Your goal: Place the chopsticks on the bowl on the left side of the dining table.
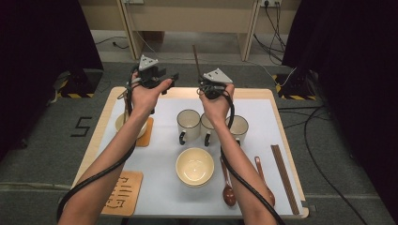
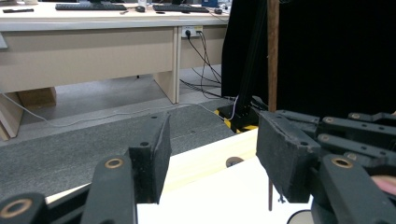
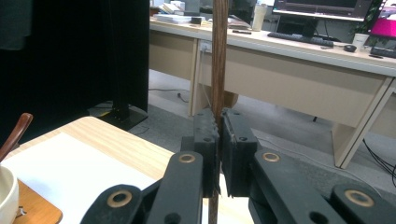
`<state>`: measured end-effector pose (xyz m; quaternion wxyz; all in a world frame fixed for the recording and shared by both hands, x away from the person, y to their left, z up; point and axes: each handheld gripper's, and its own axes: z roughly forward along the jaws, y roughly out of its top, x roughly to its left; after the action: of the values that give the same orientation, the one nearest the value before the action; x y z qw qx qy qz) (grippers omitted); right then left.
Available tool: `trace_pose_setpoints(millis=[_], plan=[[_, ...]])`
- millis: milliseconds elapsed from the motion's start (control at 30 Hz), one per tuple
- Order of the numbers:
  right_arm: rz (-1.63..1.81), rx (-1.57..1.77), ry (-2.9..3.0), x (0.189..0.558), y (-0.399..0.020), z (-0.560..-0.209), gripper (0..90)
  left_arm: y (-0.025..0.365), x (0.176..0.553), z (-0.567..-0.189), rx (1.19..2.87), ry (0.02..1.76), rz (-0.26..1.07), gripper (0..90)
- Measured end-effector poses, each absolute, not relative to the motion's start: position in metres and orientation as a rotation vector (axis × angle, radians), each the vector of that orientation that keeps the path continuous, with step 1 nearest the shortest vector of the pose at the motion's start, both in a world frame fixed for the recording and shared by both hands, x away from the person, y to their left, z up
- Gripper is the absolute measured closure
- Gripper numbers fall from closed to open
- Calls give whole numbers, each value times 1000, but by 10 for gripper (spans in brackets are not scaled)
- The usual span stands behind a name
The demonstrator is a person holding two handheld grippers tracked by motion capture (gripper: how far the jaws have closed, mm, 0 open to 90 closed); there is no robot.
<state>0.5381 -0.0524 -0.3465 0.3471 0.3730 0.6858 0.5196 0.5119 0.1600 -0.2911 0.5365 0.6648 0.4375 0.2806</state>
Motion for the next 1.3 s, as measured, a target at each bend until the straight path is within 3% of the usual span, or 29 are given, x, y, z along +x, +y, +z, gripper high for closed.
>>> trace_pose_setpoints(millis=[800, 1300], plan=[[1358, 952, 1798, 535, -40, -352, 856, 129, 529, -289, 1579, 1012, 611, 507], [1364, 942, 1808, 532, -34, -353, 856, 118, 544, -294, 1564, 1017, 591, 657]])
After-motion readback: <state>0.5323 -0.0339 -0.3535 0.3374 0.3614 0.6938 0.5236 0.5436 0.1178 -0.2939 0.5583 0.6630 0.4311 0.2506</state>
